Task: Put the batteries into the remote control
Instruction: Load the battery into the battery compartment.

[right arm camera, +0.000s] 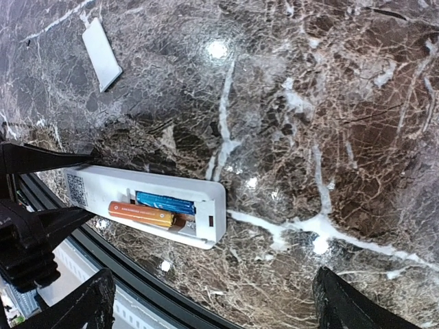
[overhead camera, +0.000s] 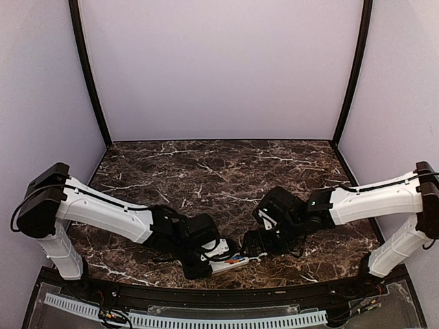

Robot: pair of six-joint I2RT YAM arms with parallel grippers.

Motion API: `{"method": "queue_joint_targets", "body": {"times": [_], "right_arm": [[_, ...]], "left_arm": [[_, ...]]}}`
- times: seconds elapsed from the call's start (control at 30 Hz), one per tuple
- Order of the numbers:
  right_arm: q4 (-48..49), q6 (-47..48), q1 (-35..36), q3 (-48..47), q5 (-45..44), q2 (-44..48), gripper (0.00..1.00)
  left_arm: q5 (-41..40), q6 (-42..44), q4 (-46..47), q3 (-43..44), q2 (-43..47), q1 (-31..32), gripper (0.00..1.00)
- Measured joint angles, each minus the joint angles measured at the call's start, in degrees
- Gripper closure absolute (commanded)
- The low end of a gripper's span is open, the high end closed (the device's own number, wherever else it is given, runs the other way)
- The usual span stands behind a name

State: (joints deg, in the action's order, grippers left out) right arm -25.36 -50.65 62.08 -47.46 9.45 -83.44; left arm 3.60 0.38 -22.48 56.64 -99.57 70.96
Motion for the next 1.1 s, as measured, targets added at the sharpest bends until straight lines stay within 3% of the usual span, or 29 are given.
{"method": "queue_joint_targets", "body": {"times": [0.13, 0.4, 1.1], "right_arm": [[0.26, 0.98, -0.04, -0.98, 0.57, -1.84, 0.03], [1.27, 2.01, -0.28, -1.66, 2.60, -4.72, 0.01], [3.78, 3.48, 0.55, -6.43, 3.87, -12.28, 0.04]], "left_arm": [[-0.59, -2.56, 3.82, -1.70, 0.61, 0.59, 0.41], [-1.05, -6.01, 9.07, -8.20, 5.18, 0.70, 0.35], [-2.86, -15.69, 15.98, -14.73, 9.40, 0.94, 0.39]]}}
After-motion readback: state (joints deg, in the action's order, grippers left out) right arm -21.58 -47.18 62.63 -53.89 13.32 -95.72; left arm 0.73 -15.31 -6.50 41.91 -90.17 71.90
